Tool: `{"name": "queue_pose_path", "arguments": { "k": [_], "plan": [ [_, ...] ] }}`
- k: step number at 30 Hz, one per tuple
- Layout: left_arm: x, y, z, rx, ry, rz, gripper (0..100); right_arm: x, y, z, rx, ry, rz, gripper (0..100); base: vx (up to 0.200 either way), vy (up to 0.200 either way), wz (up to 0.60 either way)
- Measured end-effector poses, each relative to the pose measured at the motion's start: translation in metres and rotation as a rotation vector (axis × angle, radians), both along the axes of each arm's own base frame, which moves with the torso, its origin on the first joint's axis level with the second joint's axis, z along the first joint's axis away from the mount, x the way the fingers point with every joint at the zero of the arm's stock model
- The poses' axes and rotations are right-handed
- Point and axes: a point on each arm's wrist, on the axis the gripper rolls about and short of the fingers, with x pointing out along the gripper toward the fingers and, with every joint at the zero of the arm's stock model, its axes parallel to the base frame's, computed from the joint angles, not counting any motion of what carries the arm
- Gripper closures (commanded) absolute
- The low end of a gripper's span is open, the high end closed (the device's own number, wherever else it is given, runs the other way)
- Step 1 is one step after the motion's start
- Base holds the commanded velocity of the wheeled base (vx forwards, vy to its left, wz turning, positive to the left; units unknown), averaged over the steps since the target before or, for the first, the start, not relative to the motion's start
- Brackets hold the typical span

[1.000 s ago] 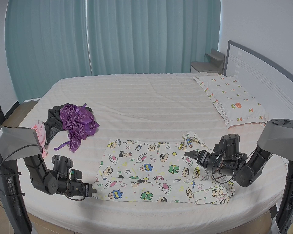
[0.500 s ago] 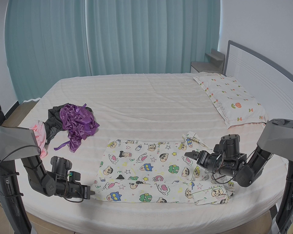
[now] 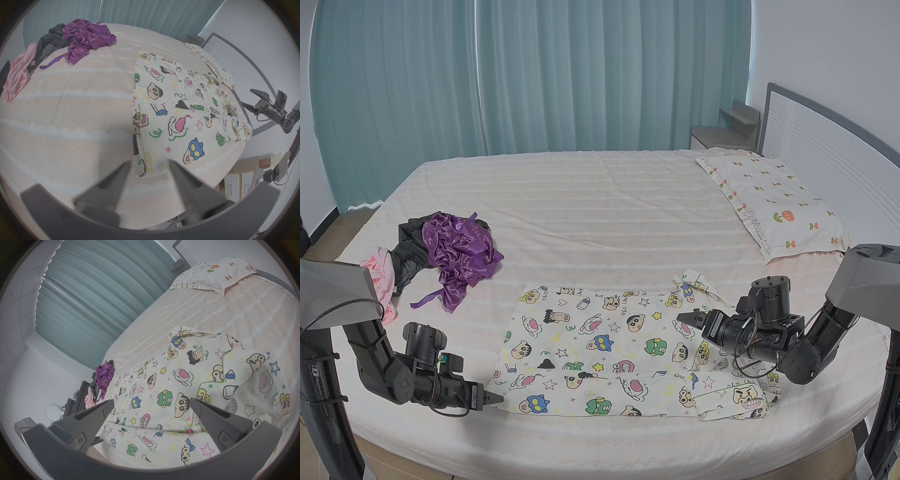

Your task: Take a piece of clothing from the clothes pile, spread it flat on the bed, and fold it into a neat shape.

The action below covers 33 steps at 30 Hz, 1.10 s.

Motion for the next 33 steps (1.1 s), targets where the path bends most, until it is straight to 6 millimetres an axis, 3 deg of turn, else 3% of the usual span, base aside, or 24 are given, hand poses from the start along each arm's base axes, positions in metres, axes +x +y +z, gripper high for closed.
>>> {"name": "queue_pose_path", "arguments": {
  "k": [7, 14, 26, 27, 33],
  "plan": [
    [0.013, 0.001, 0.005, -0.022, -0.040, 0.022, 0, 0.000, 0.000, 0.000, -0.004, 0.000, 0.001, 0, 0.000, 0.000, 0.00],
    [0.041, -0.004, 0.015, -0.084, -0.099, 0.087, 0, -0.002, -0.001, -0.001, -0.012, 0.003, 0.005, 0, 0.000, 0.000, 0.00],
    [0.067, -0.022, -0.004, -0.092, -0.137, 0.052, 0, -0.002, -0.001, -0.002, -0.014, 0.006, 0.005, 0, 0.000, 0.000, 0.00],
    [0.068, -0.023, -0.004, -0.094, -0.144, 0.052, 100, -0.002, -0.001, -0.002, -0.015, 0.006, 0.005, 0, 0.000, 0.000, 0.00],
    [0.067, -0.023, -0.010, -0.094, -0.132, 0.054, 100, -0.002, -0.001, -0.003, -0.015, 0.006, 0.005, 0, 0.000, 0.000, 0.00]
  ]
}}
